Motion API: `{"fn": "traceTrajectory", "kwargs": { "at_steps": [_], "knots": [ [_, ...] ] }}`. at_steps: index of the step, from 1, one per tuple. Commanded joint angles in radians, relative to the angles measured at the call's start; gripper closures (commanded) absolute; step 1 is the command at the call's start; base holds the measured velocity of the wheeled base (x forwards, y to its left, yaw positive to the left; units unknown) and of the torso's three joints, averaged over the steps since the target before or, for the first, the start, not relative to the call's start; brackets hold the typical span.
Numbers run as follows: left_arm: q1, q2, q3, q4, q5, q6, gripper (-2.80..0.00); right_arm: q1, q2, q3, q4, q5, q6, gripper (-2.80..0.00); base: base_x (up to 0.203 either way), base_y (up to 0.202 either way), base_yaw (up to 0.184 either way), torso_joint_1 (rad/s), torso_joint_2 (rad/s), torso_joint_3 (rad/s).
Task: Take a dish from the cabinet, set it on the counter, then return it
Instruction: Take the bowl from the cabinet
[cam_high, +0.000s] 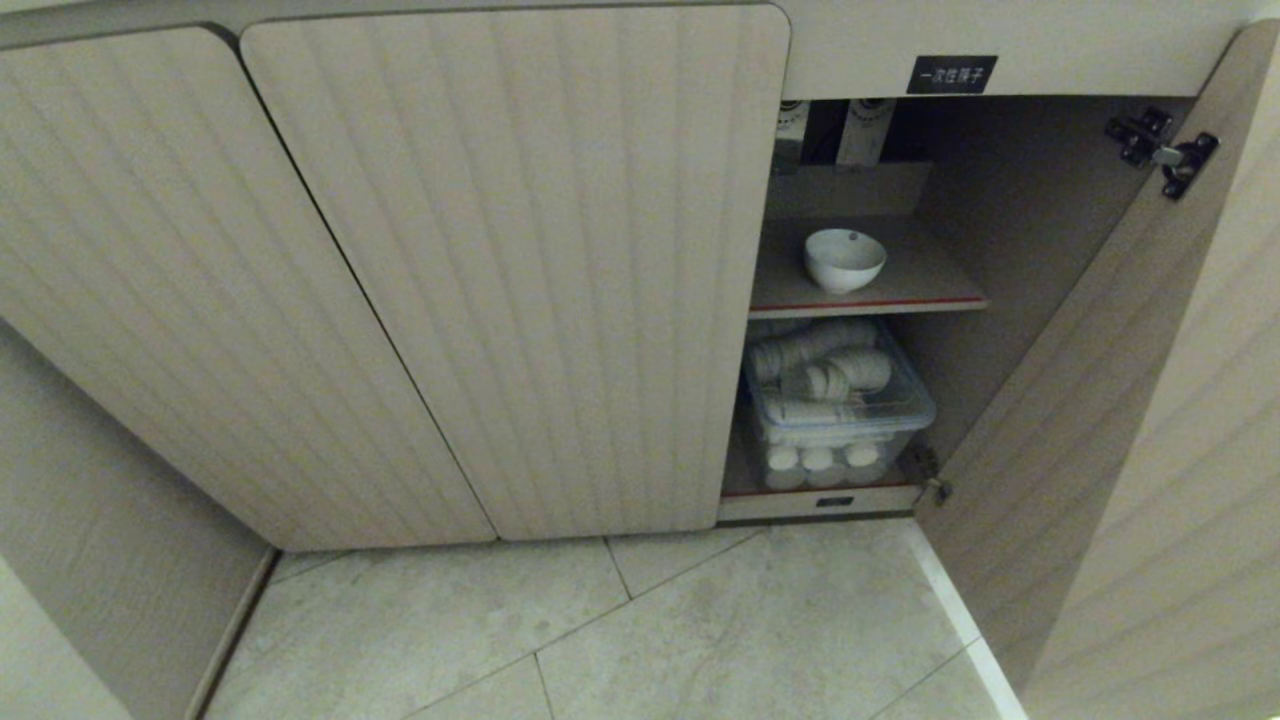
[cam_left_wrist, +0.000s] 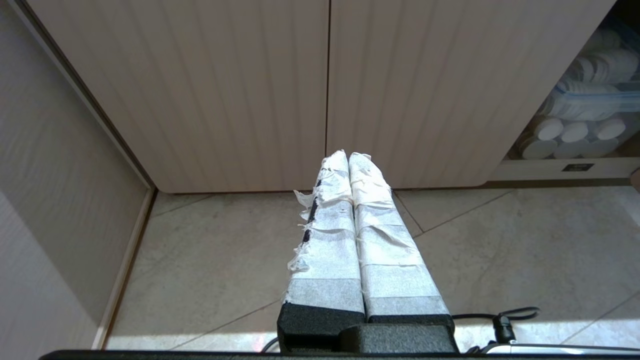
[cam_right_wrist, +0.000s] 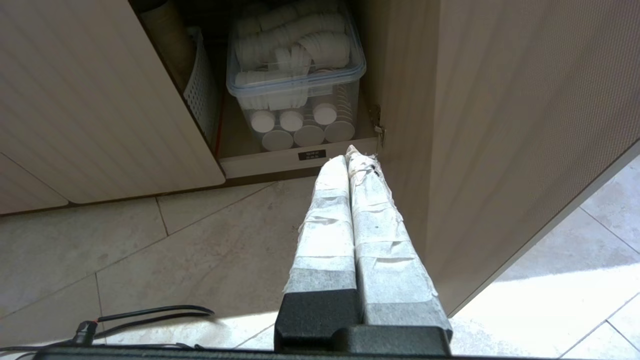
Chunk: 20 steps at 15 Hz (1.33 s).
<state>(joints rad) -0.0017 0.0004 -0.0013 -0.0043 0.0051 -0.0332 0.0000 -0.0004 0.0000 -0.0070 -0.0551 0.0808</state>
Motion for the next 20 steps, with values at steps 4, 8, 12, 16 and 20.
{"fn": "traceTrajectory", "kwargs": {
  "at_steps": [4, 8, 12, 16, 20],
  "knots": [
    [0.000, 0.000, 0.001, 0.000, -0.001, -0.001, 0.00, 0.000, 0.000, 0.000, -0.001, 0.000, 0.000, 0.00, 0.000, 0.000, 0.000, 0.000, 0.00, 0.000],
    [0.000, 0.000, 0.000, -0.001, -0.001, -0.001, 0.00, 0.000, 0.000, 0.000, -0.001, 0.000, 0.000, 0.00, 0.000, 0.000, 0.000, 0.000, 0.00, 0.000],
    [0.000, 0.000, 0.001, -0.002, -0.001, -0.001, 0.00, -0.001, 0.000, 0.000, -0.001, 0.000, 0.000, 0.00, 0.020, 0.000, -0.001, -0.002, 0.00, 0.002],
    [0.000, 0.000, 0.001, -0.002, -0.001, -0.001, 0.00, 0.000, 0.000, 0.000, -0.001, 0.000, 0.000, 0.00, 0.186, 0.000, 0.001, 0.003, 0.00, 0.004],
    [0.000, 0.000, 0.001, 0.000, -0.001, -0.001, 0.00, 0.000, 0.000, 0.000, -0.001, 0.000, 0.000, 0.00, 0.199, 0.000, -0.001, 0.001, 0.00, 0.002]
  ]
}}
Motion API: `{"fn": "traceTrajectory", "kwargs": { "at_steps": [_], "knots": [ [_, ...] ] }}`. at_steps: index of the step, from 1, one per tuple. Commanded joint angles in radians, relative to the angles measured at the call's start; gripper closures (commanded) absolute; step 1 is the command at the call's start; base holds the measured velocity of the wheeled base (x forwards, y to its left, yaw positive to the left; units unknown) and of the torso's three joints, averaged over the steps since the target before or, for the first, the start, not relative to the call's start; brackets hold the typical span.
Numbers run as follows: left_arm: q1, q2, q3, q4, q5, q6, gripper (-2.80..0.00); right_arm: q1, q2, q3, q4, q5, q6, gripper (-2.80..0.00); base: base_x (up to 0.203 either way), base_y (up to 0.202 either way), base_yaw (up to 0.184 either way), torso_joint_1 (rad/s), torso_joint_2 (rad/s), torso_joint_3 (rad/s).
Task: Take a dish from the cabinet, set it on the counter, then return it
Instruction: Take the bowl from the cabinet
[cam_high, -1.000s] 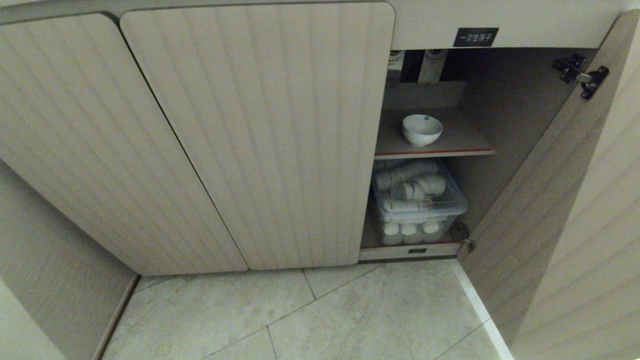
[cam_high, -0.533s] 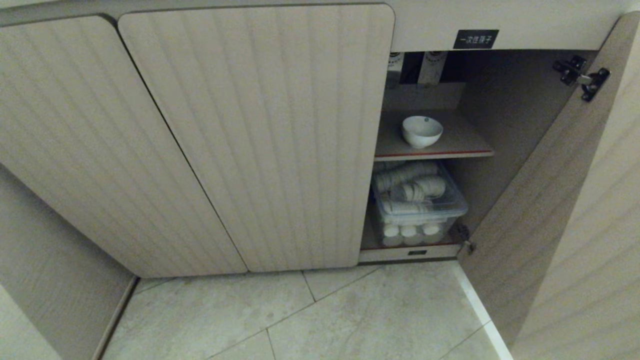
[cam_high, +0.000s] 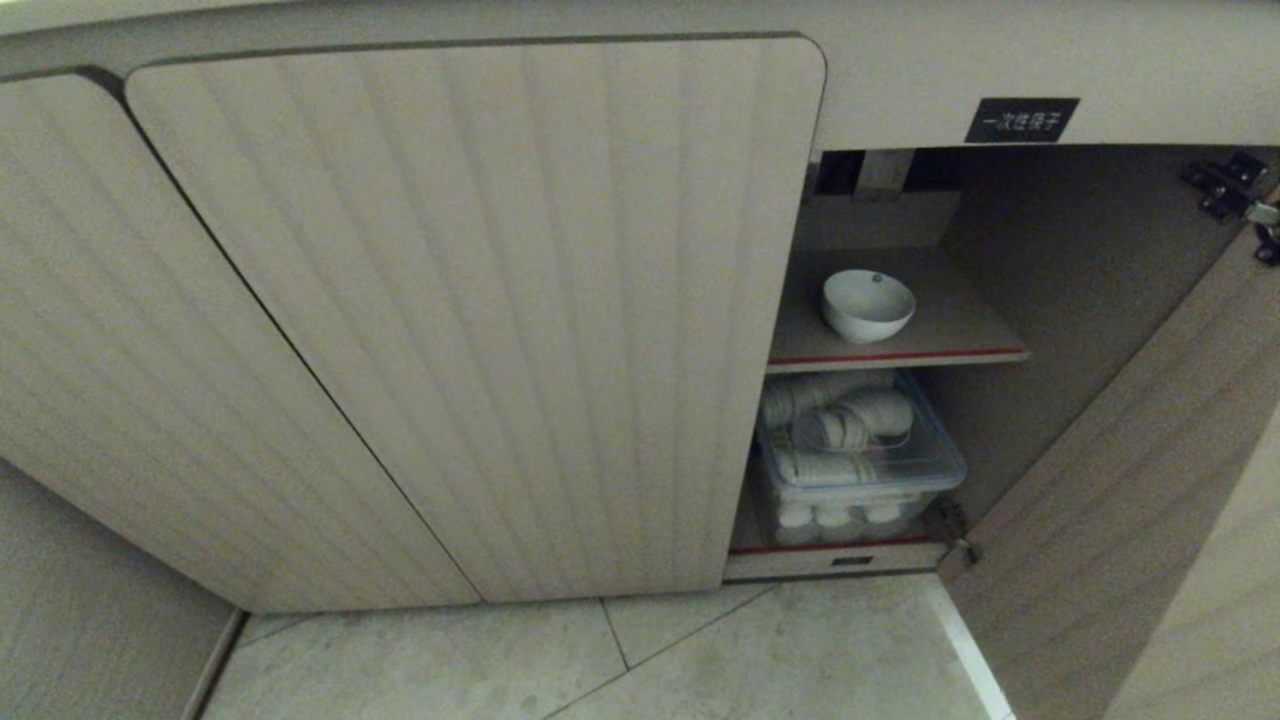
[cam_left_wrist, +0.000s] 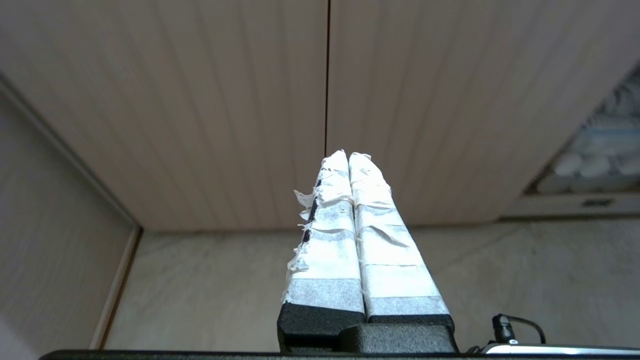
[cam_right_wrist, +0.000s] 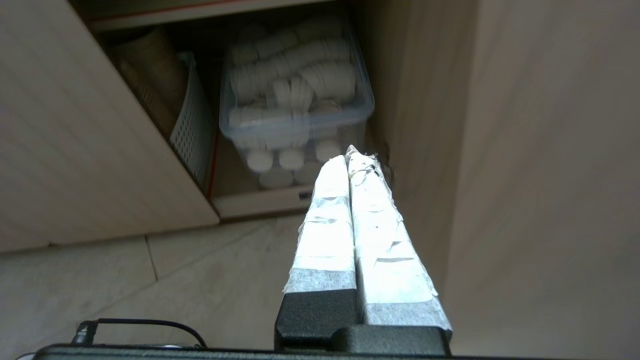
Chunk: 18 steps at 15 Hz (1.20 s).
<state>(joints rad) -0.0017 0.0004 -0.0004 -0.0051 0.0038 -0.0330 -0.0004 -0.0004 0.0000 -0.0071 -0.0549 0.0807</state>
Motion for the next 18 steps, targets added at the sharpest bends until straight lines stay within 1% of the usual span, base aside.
{"fn": "traceTrajectory", "kwargs": {
  "at_steps": [1, 5, 7, 18],
  "knots": [
    [0.000, 0.000, 0.000, 0.001, 0.001, 0.001, 0.00, 0.000, 0.000, 0.000, -0.001, 0.000, 0.001, 0.00, 0.198, 0.000, -0.003, 0.006, 0.00, 0.000],
    [0.000, 0.000, -0.001, 0.001, 0.002, 0.002, 0.00, 0.000, 0.000, 0.000, -0.001, 0.000, 0.001, 0.00, 0.183, 0.000, 0.001, 0.006, 0.00, 0.000],
    [0.000, 0.000, 0.000, 0.001, 0.002, 0.001, 0.00, 0.000, 0.000, 0.000, -0.001, 0.000, 0.001, 0.00, 0.111, 0.000, 0.008, -0.002, 0.00, 0.002],
    [0.000, 0.000, 0.000, 0.001, 0.001, -0.001, 0.00, 0.000, 0.000, 0.000, -0.001, 0.000, 0.001, 0.00, 0.000, 0.000, 0.000, 0.000, 0.00, 0.000]
  ]
}}
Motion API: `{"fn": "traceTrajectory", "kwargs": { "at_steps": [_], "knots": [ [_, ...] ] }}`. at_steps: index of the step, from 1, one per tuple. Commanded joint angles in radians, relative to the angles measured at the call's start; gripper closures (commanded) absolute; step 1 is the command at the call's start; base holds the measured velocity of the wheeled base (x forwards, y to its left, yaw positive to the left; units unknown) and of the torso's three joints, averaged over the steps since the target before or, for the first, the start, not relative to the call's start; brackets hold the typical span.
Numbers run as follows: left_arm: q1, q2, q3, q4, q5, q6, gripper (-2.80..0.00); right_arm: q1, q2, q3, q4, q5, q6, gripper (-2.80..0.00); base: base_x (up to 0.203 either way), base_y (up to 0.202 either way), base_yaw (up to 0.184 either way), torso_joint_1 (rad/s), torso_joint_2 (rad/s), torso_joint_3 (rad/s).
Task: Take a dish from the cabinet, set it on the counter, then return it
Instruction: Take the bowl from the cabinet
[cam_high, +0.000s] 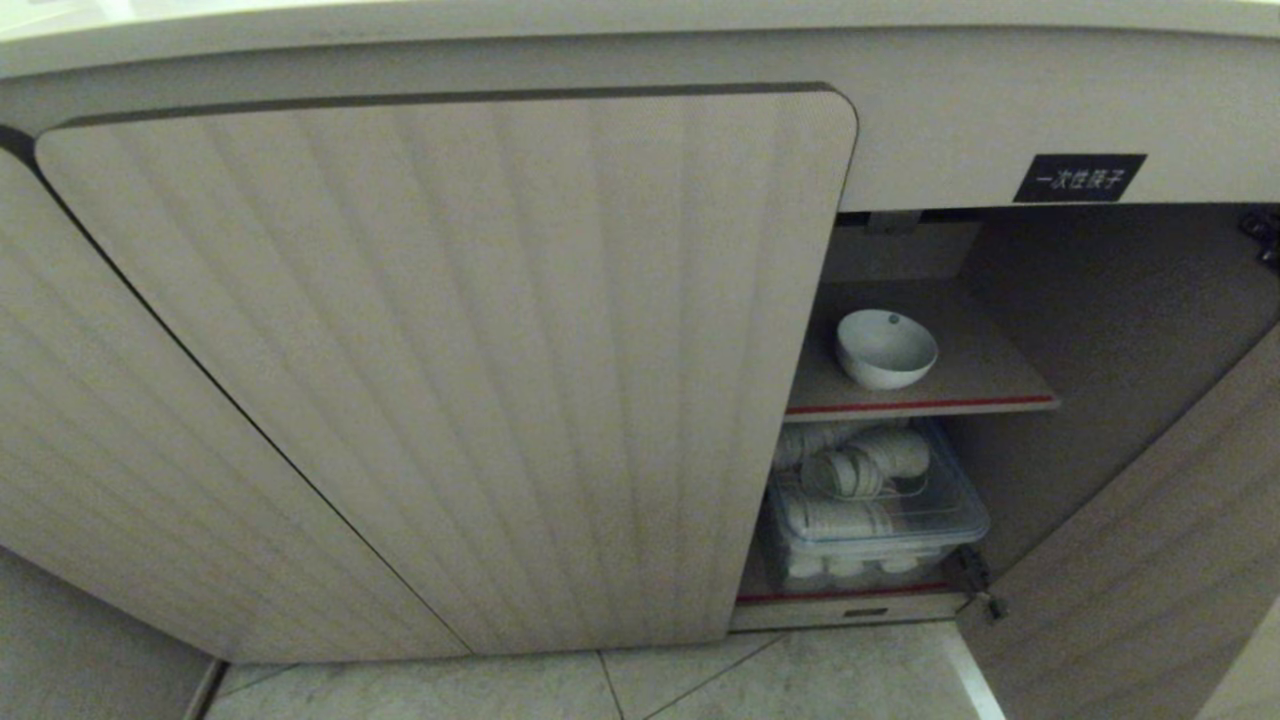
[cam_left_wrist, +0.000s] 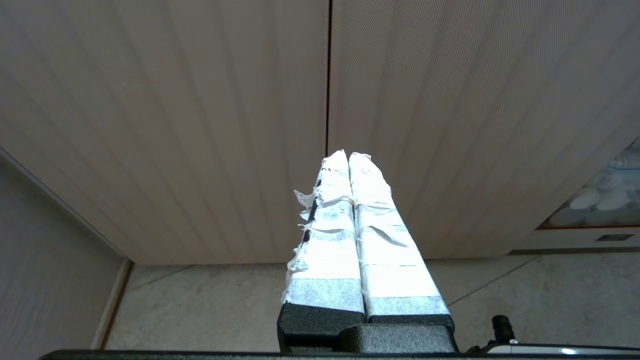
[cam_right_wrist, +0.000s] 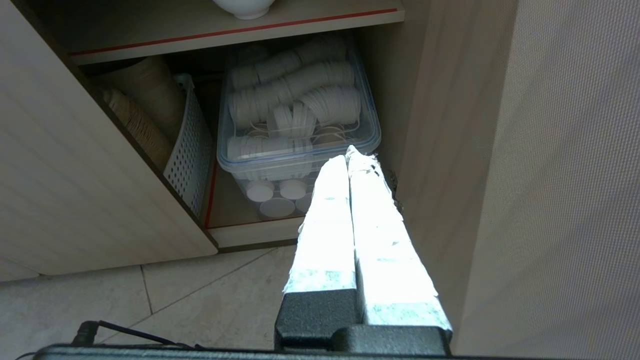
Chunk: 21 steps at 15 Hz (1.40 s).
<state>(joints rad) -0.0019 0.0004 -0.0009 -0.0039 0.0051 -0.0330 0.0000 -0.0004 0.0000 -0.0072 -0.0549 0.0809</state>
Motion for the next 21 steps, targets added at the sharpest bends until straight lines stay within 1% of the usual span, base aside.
{"fn": "traceTrajectory", "kwargs": {
  "at_steps": [1, 21],
  "knots": [
    [0.000, 0.000, 0.000, -0.001, 0.000, -0.001, 0.00, 0.000, 0.000, 0.000, 0.000, 0.000, 0.000, 0.00, 0.000, 0.000, 0.000, 0.000, 0.00, 0.000],
    [0.000, 0.000, 0.001, -0.001, -0.001, -0.001, 0.00, -0.001, 0.000, 0.000, 0.001, 0.000, -0.006, 0.00, 0.000, 0.000, 0.000, 0.000, 0.00, 0.000]
  ]
}}
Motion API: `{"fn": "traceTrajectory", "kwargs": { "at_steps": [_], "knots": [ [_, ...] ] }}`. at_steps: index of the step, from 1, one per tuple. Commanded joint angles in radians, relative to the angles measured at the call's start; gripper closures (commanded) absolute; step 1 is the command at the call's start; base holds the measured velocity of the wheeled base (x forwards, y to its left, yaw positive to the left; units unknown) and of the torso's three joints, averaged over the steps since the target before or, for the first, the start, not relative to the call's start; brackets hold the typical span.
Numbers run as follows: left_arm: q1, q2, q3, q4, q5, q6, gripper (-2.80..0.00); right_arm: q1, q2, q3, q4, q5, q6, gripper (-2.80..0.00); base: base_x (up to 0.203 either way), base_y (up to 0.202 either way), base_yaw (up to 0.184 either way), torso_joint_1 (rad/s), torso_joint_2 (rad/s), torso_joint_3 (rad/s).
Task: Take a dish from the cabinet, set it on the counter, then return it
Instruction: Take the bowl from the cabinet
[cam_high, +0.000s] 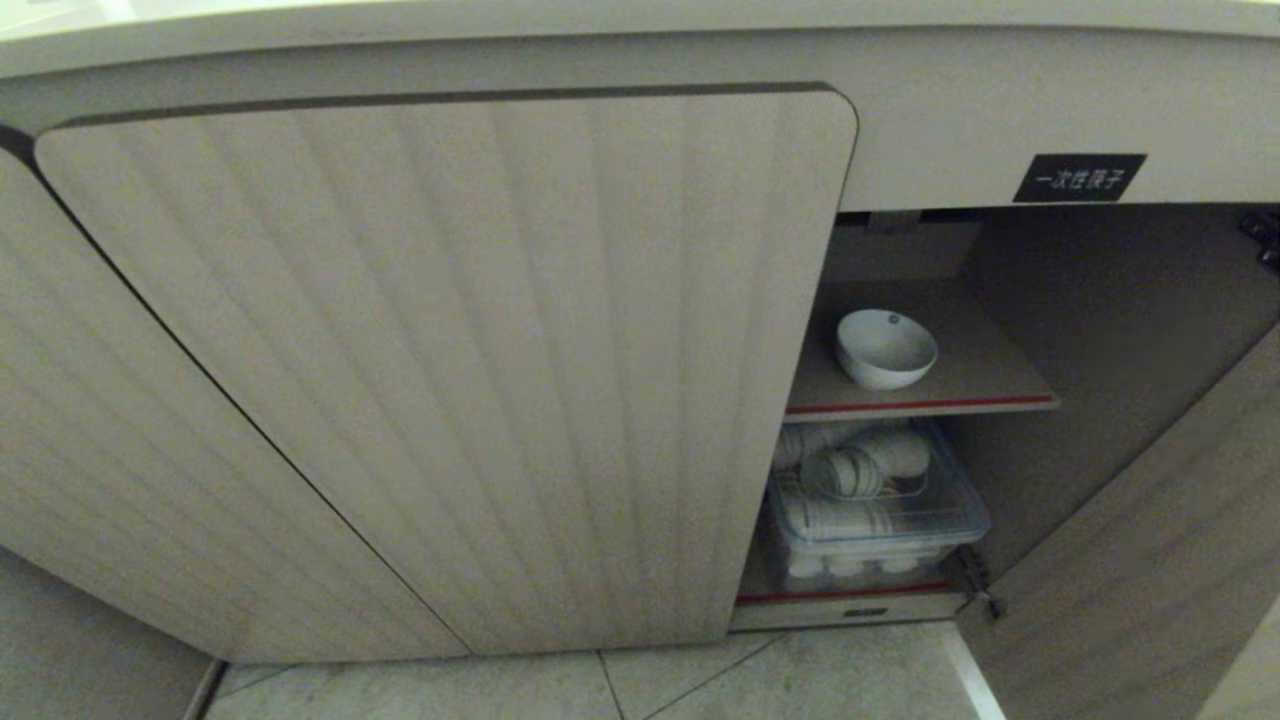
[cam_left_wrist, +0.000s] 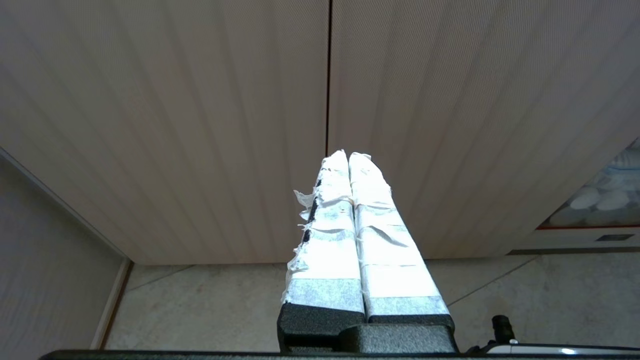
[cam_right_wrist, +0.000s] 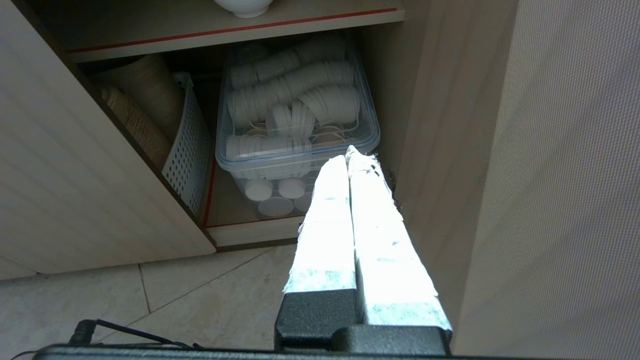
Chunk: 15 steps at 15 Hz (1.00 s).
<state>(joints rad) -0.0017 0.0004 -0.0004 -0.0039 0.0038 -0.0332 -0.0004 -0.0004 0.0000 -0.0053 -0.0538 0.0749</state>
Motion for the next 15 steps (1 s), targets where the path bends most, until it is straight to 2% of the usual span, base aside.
{"fn": "traceTrajectory", "kwargs": {
  "at_steps": [1, 9, 15],
  "knots": [
    [0.000, 0.000, -0.001, -0.001, 0.001, -0.001, 0.00, 0.000, 0.000, 0.000, 0.001, -0.004, 0.000, 0.00, 0.000, 0.000, 0.000, 0.000, 0.00, 0.000],
    [0.000, 0.000, -0.001, -0.001, 0.001, -0.001, 0.00, 0.000, 0.000, 0.000, -0.004, -0.008, -0.006, 0.00, 0.000, 0.000, 0.000, 0.000, 0.00, 0.000],
    [0.000, 0.000, -0.001, -0.001, 0.001, -0.001, 0.00, 0.000, 0.000, 0.000, -0.116, -0.008, -0.029, 0.00, 0.000, 0.000, 0.000, 0.000, 0.00, 0.000]
  ]
}}
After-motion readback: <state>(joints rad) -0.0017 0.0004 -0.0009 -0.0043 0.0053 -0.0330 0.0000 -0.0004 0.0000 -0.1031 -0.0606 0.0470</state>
